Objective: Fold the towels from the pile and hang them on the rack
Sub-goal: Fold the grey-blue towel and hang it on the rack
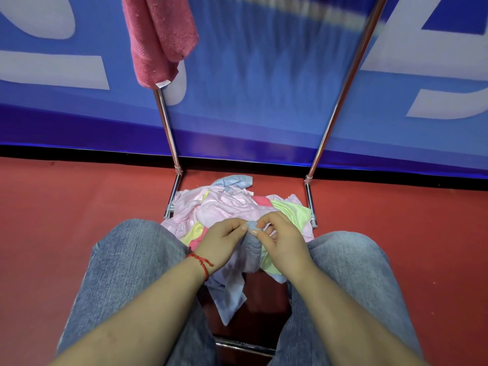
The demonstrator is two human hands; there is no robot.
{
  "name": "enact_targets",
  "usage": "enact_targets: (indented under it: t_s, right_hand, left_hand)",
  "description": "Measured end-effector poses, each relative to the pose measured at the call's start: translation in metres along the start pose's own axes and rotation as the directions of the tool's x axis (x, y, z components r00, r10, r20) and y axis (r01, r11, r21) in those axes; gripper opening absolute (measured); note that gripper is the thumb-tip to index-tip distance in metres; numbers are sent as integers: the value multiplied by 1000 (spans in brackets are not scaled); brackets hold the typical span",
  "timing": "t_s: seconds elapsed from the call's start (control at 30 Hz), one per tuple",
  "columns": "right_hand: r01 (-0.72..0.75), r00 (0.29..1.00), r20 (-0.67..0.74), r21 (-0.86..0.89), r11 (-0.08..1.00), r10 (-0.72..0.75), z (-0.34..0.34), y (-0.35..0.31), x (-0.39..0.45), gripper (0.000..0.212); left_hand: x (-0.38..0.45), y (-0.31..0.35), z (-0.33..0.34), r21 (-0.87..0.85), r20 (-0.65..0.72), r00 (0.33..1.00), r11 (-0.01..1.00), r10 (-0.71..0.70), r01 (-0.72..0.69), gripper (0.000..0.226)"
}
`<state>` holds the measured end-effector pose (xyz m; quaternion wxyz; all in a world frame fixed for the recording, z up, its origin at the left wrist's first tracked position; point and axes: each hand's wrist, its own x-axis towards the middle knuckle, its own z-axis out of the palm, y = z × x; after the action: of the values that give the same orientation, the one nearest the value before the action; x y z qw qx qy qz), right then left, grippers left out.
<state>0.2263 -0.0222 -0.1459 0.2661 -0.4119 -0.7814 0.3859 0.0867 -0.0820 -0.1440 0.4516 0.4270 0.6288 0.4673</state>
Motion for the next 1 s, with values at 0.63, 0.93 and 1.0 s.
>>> enact_targets:
  t_s: [0.63,0.93,1.0]
  right_hand:
    - [-28,970,222,-308,951,100,-10,0,4,25]
    - [-193,962,136,-280,940,238,-18,-3,4,23]
    - [-297,932,133,-255,920,337,-18,-3,4,18]
  left_hand:
    - [-2,4,-9,474,83,958,835,273,-279,31]
    - [1,5,-20,514,-136,948,838,289,-181,13]
    - [1,5,-20,503,-186,942,851,281,-155,12]
